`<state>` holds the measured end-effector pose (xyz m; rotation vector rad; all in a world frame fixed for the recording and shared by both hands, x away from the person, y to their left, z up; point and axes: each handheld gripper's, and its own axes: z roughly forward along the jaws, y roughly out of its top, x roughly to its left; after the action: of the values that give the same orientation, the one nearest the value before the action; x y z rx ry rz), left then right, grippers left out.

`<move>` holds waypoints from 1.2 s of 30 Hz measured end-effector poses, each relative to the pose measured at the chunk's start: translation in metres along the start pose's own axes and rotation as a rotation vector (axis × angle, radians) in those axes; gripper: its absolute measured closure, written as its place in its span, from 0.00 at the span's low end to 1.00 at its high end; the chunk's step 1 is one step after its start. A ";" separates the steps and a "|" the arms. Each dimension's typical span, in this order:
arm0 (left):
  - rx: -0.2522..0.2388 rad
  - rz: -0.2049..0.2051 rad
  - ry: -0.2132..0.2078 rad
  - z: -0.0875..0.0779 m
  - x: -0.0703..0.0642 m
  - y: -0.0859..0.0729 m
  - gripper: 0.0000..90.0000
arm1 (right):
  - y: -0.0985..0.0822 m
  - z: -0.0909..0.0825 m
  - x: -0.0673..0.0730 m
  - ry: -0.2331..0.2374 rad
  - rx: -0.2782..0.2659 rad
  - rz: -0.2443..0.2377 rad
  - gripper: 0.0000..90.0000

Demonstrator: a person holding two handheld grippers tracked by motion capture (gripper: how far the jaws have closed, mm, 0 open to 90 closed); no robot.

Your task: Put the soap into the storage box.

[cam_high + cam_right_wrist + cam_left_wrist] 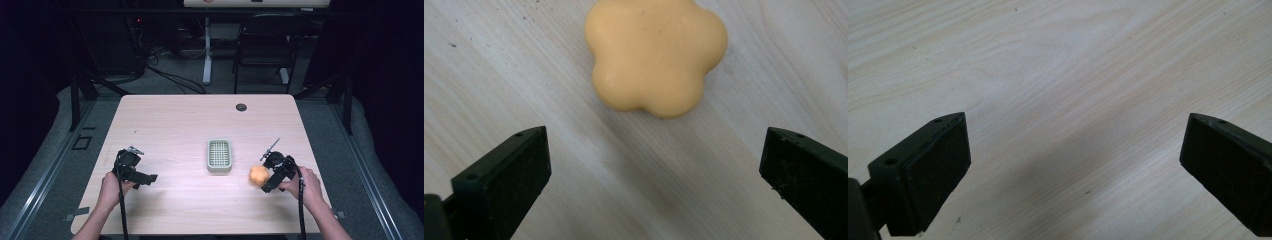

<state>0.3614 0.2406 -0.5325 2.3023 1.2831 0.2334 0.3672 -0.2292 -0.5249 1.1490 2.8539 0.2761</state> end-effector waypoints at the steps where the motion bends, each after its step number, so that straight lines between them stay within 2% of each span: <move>1: -0.001 0.000 -0.001 0.000 0.000 0.000 0.00 | 0.002 0.000 -0.001 -0.002 -0.005 0.000 0.00; 7: 0.002 0.005 -0.003 0.000 0.000 0.001 0.00 | 0.014 0.001 -0.005 0.006 0.002 -0.004 0.00; 8: 0.002 0.004 -0.003 0.000 0.000 0.001 0.00 | 0.017 0.001 -0.005 0.015 -0.007 0.002 0.00; 10: 0.002 0.004 -0.004 0.000 0.000 0.001 0.00 | 0.022 0.000 -0.006 -0.003 -0.006 -0.009 0.00; 11: 0.000 0.002 -0.003 0.000 0.000 0.001 0.00 | 0.024 0.001 -0.006 0.009 -0.021 -0.001 0.00; 15: -0.001 -0.002 -0.003 0.000 0.000 0.000 0.00 | 0.033 0.002 -0.006 -0.005 0.004 -0.020 0.00; 16: 0.000 -0.002 -0.005 0.000 0.000 0.000 0.00 | 0.035 0.003 -0.006 0.006 0.006 -0.010 0.00; 17: 0.000 -0.002 -0.005 0.000 0.001 0.000 0.00 | 0.037 0.003 -0.006 -0.006 0.018 -0.019 0.00; 19: -0.001 -0.002 -0.006 0.000 0.001 0.000 0.00 | 0.039 0.005 -0.006 -0.001 0.019 -0.014 0.00; 28: 0.004 -0.002 -0.007 0.001 0.000 0.000 0.00 | 0.043 0.010 -0.004 0.014 0.048 -0.018 0.12; 30: 0.011 0.001 -0.007 0.001 0.001 0.000 0.00 | 0.044 0.012 -0.003 0.023 0.040 -0.012 0.14; 34: 0.010 0.003 -0.009 0.000 0.001 0.000 0.00 | 0.045 0.016 0.000 0.010 0.061 -0.011 0.17; 36: 0.009 0.001 -0.005 0.000 0.001 0.000 0.00 | 0.045 0.019 0.001 -0.002 0.054 -0.012 0.20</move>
<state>0.3621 0.2415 -0.5330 2.3101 1.2829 0.2223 0.3996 -0.1942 -0.5350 1.1398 2.8819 0.1987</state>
